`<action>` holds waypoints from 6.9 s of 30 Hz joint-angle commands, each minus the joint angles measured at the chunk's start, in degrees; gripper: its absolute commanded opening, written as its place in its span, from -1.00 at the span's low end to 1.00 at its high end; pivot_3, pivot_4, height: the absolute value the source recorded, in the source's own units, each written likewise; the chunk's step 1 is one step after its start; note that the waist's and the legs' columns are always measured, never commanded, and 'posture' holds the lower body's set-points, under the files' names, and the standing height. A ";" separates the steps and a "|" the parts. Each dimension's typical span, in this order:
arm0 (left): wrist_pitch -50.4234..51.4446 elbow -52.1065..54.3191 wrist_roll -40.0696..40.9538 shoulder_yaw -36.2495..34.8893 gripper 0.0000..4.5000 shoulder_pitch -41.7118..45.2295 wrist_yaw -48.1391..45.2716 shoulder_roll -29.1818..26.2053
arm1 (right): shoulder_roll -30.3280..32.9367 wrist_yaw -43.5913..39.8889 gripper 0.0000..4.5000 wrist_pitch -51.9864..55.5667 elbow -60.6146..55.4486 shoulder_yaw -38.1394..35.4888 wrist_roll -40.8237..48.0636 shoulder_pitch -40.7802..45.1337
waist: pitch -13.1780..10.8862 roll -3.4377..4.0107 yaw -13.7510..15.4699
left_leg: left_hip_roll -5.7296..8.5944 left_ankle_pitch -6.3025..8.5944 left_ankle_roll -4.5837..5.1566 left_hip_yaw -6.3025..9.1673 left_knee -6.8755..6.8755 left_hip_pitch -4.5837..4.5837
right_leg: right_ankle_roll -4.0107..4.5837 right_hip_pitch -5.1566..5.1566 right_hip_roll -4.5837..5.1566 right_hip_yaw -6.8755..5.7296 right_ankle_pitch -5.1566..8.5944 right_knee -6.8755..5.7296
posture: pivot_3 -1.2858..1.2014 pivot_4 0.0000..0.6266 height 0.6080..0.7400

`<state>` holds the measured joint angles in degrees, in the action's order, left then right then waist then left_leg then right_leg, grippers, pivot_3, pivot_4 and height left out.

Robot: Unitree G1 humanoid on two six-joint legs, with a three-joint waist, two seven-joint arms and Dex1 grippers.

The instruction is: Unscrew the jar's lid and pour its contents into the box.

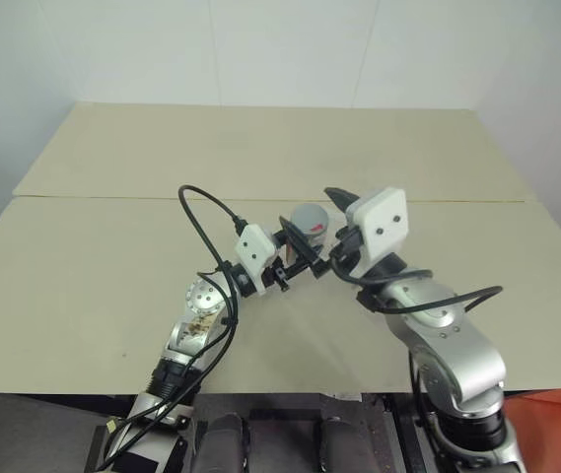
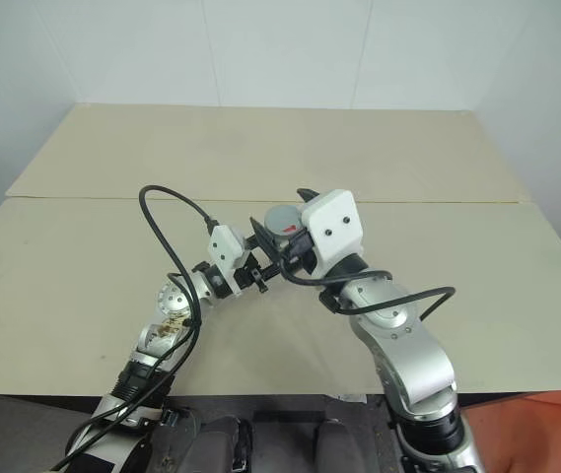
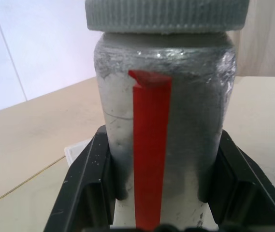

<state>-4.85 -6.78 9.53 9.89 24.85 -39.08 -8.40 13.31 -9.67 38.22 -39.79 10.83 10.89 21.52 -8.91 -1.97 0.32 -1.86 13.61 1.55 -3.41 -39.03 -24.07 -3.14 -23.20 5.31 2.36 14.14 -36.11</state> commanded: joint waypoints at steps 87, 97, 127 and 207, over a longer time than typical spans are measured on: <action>0.82 6.19 8.05 1.78 -0.10 -1.83 -11.35 -2.50 | 15.20 -82.61 0.28 -29.78 60.39 -1.23 18.36 33.05 | 0.00 0.00 -0.92 | -0.05 0.00 0.01 0.00 -0.03 0.02 | 0.00 0.02 0.01 -0.01 -0.01 -0.02 | 0.03 -0.52 1.00; 0.30 5.27 7.03 1.62 -0.10 -1.87 -9.73 -1.32 | 18.89 -76.01 0.99 -25.59 49.27 -8.20 20.70 24.66 | 0.00 0.00 -0.33 | -0.04 0.00 0.01 0.02 -0.02 -0.01 | 0.00 0.01 0.03 -0.04 -0.01 -0.04 | 0.03 -0.52 1.00; -1.59 2.71 5.83 2.34 -0.10 -0.88 -9.72 -0.02 | 14.50 -49.29 0.99 -25.71 30.74 -9.54 14.97 12.26 | 0.00 0.00 0.04 | -0.02 0.00 0.01 0.00 -0.04 0.02 | 0.00 0.04 0.00 -0.01 -0.01 -0.01 | 0.03 -0.52 1.00; -4.30 -1.16 5.55 1.41 -0.10 0.17 -11.64 0.04 | 20.93 -37.81 0.99 -22.13 19.32 -14.44 14.30 1.28 | 0.00 0.00 0.22 | -0.01 0.00 0.01 0.02 -0.08 0.02 | 0.00 0.07 -0.01 -0.01 -0.01 -0.01 | 0.03 -0.52 1.00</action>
<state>-6.56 -9.66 14.58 11.28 24.01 -49.55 -8.64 33.19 -48.48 16.68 -19.57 0.03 25.02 22.93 -8.91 -1.97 0.53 -1.88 13.61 1.56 -3.39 -39.10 -24.05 -3.14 -23.14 5.29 2.35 14.14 -36.12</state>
